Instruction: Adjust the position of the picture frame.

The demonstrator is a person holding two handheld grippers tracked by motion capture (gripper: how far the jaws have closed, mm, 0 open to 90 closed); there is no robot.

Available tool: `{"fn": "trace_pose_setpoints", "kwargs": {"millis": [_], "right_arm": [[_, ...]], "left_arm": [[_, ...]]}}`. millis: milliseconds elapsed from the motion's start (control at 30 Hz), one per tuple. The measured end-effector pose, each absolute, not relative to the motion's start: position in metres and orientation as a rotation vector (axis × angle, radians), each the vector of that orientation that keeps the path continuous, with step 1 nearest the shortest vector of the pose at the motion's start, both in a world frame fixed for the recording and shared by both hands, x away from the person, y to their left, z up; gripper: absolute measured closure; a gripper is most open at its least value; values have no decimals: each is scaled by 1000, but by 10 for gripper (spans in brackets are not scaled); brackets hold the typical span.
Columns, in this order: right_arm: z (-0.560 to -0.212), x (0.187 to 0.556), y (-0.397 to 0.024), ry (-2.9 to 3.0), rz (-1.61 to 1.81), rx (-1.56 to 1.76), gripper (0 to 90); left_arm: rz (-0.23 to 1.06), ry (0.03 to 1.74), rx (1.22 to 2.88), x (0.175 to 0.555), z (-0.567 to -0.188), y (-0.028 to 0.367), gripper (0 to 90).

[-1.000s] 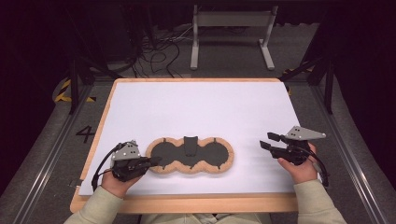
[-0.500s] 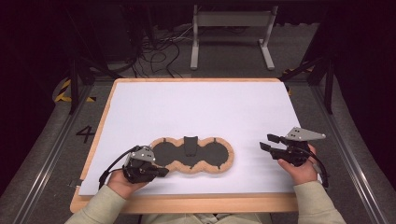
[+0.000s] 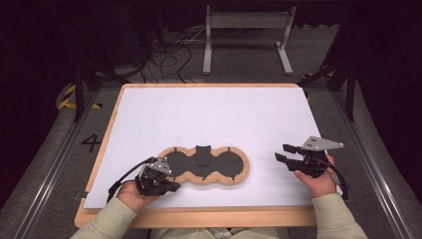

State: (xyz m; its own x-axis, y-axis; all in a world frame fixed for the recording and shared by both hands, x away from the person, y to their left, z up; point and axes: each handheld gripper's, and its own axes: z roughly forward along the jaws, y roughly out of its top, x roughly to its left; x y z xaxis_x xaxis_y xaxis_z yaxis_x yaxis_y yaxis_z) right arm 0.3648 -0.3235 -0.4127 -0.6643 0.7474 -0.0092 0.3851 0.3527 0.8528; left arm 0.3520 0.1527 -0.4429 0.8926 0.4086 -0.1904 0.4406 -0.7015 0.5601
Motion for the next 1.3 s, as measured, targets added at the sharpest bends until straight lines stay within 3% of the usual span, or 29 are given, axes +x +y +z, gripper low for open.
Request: {"fn": "trace_pose_setpoints", "kwargs": {"millis": [467,567,867,1133,1300], "right_arm": [[-415,364,-313,2253,1225,962,518],[-415,365,-310,2261,1221,955,519],[-416,365,-306,2276,1209,941,529],[-416,366,-299,2296,1201,930,545],[-417,369,-294,2324,1192,920,655]], "left_arm": [[65,667,2420,368,-445,151,899],[135,724,2410,378,-445,147,899],[142,809,2362,403,-449,128,899],[237,895,2316,427,-450,111,899],[268,928,2289,436,-451,105,898]]}}
